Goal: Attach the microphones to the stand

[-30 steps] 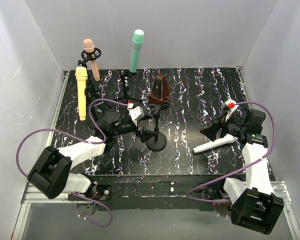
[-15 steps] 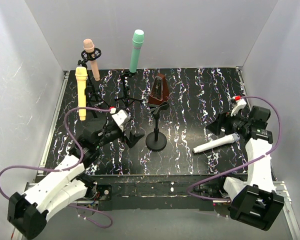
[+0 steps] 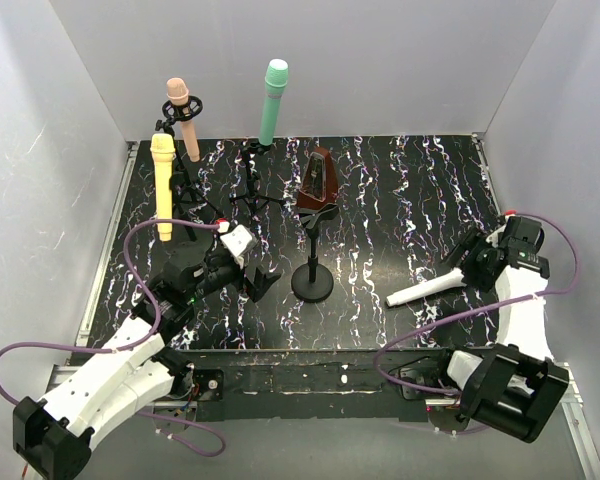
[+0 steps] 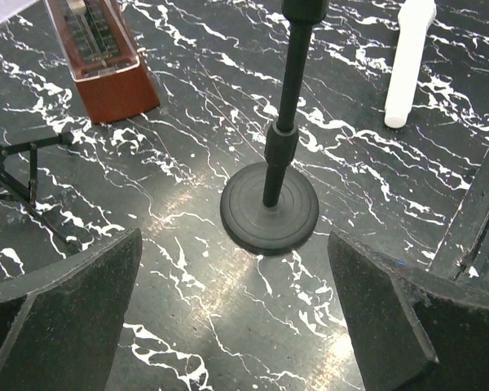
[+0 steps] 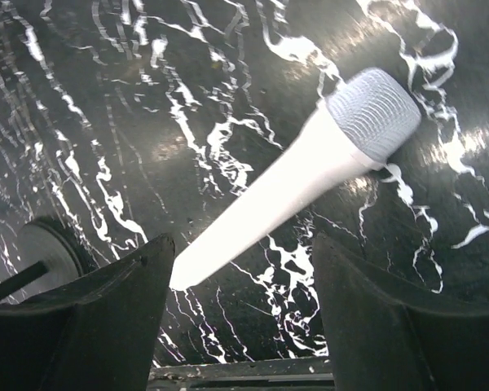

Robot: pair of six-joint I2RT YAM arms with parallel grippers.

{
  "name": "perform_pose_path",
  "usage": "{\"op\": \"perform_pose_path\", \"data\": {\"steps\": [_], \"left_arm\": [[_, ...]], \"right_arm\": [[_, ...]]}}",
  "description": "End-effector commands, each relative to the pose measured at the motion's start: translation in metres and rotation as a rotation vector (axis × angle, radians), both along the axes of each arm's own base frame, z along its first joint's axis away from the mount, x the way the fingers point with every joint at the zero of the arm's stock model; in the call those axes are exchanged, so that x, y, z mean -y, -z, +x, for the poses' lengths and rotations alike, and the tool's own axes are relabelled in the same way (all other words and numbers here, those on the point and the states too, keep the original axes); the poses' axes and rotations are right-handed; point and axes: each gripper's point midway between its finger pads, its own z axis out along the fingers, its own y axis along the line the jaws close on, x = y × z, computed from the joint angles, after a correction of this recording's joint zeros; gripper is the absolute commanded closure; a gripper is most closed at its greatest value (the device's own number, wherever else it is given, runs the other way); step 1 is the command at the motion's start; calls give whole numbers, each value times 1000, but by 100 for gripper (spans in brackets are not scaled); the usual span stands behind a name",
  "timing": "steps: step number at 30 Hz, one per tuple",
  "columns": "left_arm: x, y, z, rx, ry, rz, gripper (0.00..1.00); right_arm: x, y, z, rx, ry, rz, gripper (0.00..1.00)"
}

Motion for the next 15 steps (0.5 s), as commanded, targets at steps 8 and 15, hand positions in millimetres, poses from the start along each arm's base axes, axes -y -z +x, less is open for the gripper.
{"op": "perform_pose_path", "data": {"steps": [8,15], "left_arm": [[-4,-13,0,28,-11,6,2],[-4,-9,3,21,-15,23,2]], "right_arm": [[12,43,6,-144,163,94,30],[24,65,11,-283,207,86,30]]}}
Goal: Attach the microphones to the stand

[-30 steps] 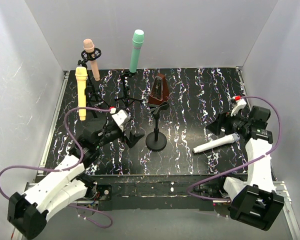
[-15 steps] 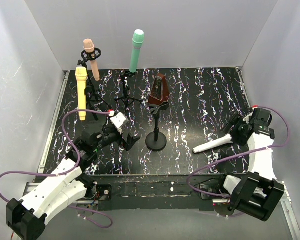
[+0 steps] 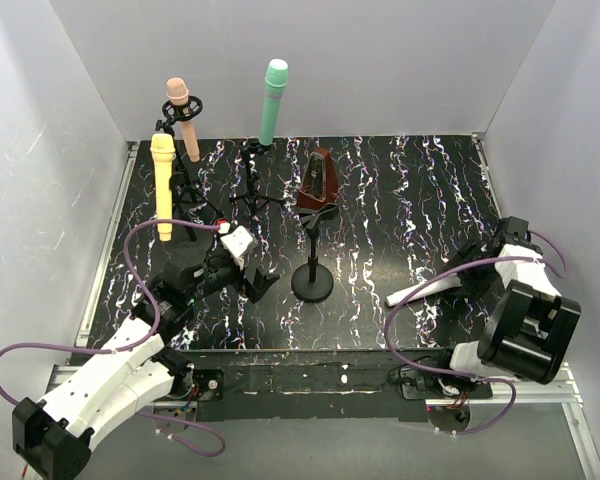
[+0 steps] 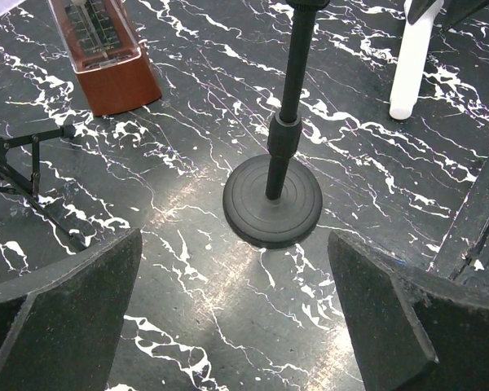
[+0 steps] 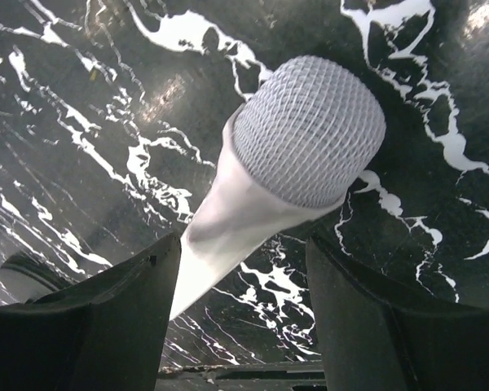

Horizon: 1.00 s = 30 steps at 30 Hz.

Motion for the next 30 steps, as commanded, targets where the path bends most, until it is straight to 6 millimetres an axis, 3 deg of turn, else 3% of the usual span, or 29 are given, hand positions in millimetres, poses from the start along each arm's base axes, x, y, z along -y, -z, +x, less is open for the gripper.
{"op": "perform_pose_path", "data": {"steps": [1,11,17,19,25,30], "left_arm": [[-1,-14,5,34,-6,3,2],[-2,-9,7,27,-13,21,2],[-1,-7,7,18,-8,32,2],[-2,-7,7,23,-11,32,2],[-3,-7,7,25,-13,33,2],[-3,-7,6,29,-12,37,2]], "right_arm": [[13,1,18,-23,43,-15,32],[17,14,29,-80,23,-8,43],[2,12,48,-47,-83,35,66],[-3,8,57,-36,-162,9,69],[-23,11,76,-32,-417,-110,70],[-38,15,78,-90,-590,-112,69]]}}
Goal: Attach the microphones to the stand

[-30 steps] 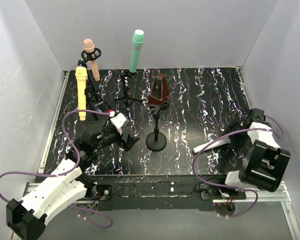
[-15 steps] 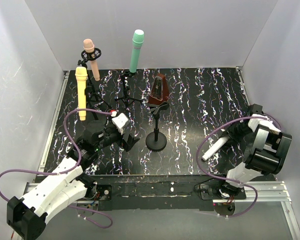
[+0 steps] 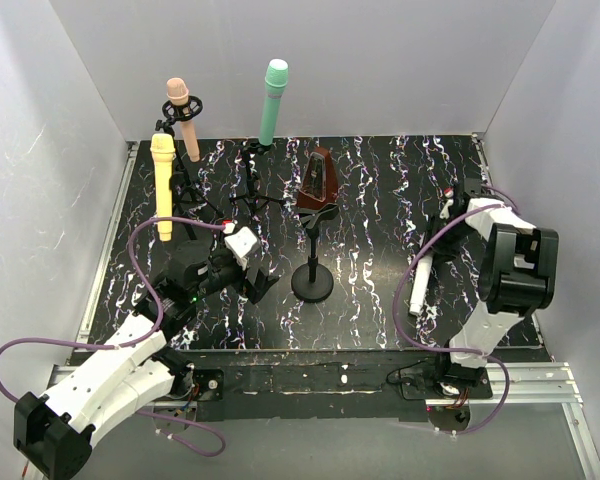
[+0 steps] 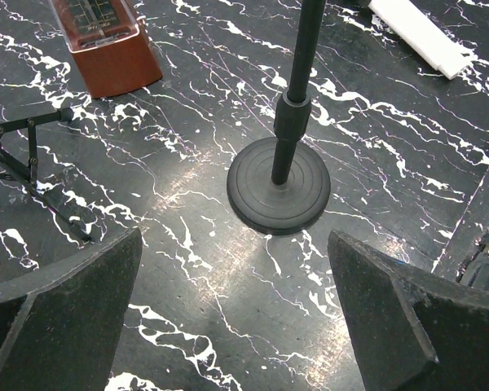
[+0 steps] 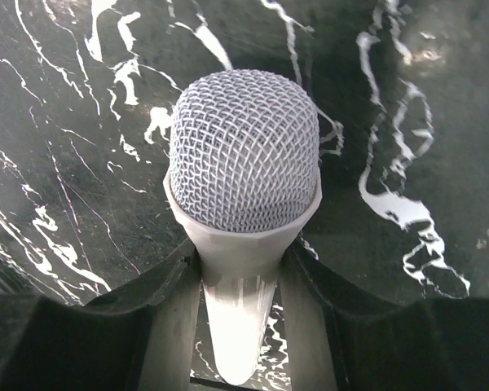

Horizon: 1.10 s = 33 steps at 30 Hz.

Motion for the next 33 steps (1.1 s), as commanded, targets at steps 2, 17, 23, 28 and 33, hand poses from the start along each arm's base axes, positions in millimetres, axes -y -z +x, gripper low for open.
{"op": "perform_pose_path", "data": {"steps": [2,17,23,28,33], "left_arm": [[-2,-20,4,51,-9,-14,2],[1,-21,2,54,11,-14,2],[1,-21,1,56,16,-15,2],[2,-23,1,59,20,-18,2],[1,-24,0,63,20,-19,2]], "right_arm": [[-2,-3,4,-34,-205,-49,68],[-18,2,-7,-34,-469,50,52],[-15,5,-6,-18,-500,30,48],[-9,4,0,-3,-508,-8,42],[-5,3,7,13,-518,-38,41]]}}
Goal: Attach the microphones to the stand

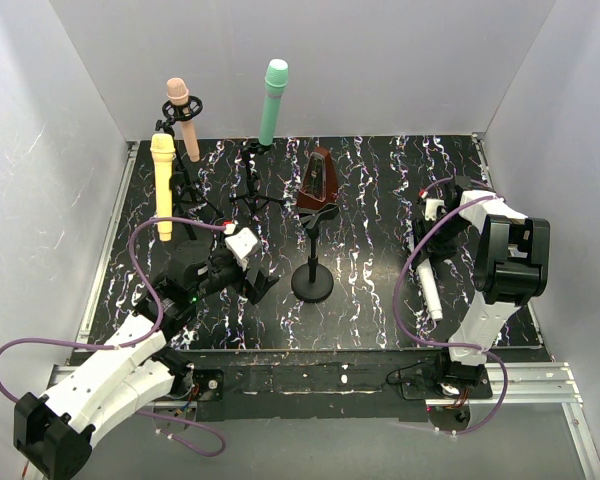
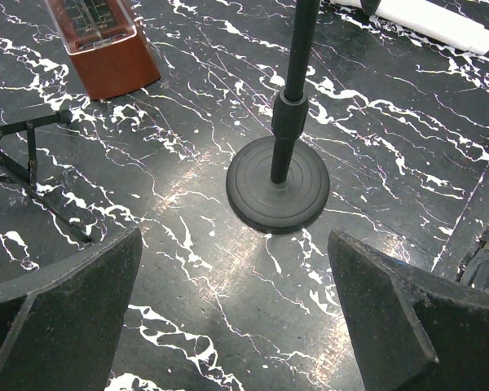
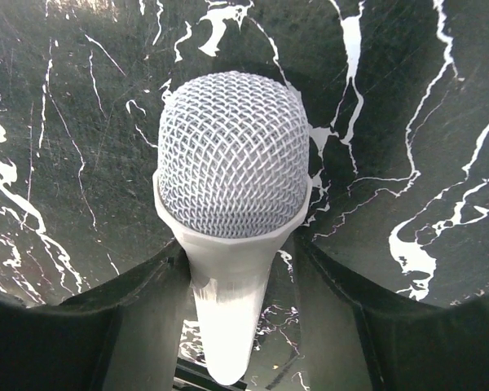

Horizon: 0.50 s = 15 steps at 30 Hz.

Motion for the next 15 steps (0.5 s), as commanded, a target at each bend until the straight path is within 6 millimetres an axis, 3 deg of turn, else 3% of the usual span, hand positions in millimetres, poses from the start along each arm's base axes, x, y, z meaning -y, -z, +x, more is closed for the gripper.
{"op": "perform_pose_path", "data": {"steps": [1,8,15], "left_arm": [[1,-24,1,59,11,-27,2],[0,-26,0,65,12,-28,2],[-1,-33,-1,83,-2,-57,2]], "right_arm": [[7,-3,15,50,-39,-42,40],[2,-2,9,73,-97,-87,41],[12,9,3,88,-90,-194,48]]}}
